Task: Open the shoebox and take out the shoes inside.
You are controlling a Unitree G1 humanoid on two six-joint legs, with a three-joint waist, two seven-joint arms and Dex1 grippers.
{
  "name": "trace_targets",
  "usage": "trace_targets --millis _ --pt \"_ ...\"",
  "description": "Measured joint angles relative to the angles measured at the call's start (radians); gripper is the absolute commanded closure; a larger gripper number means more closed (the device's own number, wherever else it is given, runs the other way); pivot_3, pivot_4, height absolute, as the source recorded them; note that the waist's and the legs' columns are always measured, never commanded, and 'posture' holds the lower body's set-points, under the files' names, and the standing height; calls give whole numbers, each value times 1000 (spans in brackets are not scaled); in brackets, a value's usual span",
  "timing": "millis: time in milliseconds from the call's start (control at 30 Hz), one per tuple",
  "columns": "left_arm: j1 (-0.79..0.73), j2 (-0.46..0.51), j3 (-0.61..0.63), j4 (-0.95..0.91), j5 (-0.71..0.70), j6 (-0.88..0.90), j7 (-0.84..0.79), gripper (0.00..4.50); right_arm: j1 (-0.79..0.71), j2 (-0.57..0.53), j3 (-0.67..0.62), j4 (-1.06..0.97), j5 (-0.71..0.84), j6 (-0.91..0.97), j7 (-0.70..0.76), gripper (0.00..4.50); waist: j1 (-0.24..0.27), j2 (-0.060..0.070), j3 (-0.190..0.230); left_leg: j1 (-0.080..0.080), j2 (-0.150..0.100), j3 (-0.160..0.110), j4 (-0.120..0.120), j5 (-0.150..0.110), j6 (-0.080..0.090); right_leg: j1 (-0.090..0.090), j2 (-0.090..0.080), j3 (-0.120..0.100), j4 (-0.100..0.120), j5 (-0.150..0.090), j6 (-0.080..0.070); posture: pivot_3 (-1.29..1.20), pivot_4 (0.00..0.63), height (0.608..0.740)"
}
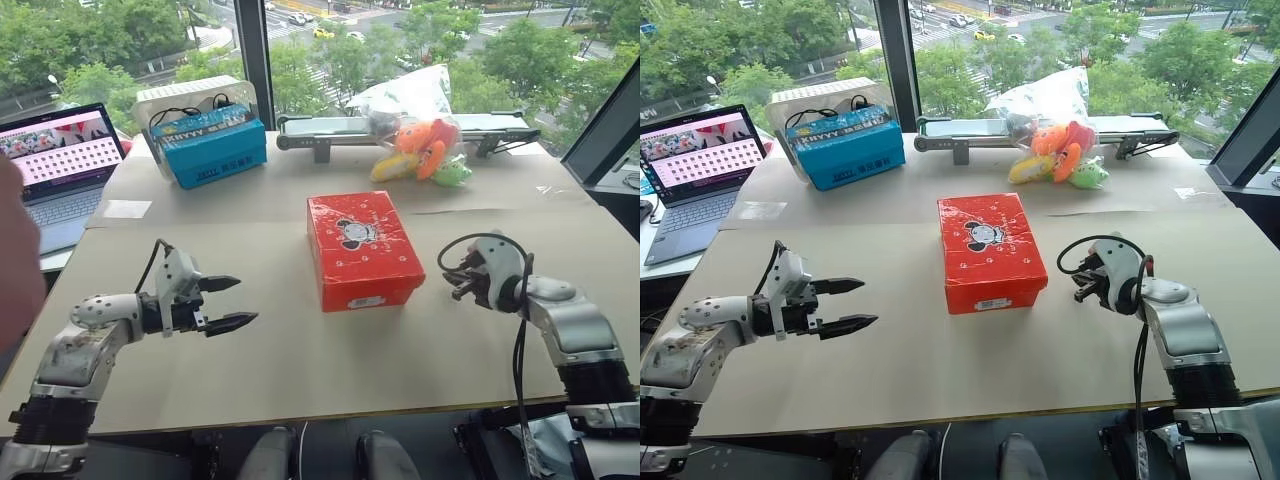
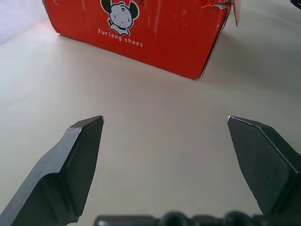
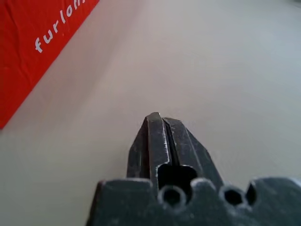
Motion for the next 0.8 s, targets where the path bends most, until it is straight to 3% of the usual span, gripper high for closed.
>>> trace_targets --millis 533,800 --pt "-66 -14 -34 27 1 0 14 0 -131 80 35 111 71 -132 228 4457 -7 0 0 0 0 0 0 2 4 0 1 0 0 2 -1 0 150 740" --pt "-51 -5 -32 3 -9 16 11 0 -158 80 42 123 70 -131 239 4457 -14 0 0 0 0 0 0 1 2 -1 1 1 1 2 -2 0 150 740"
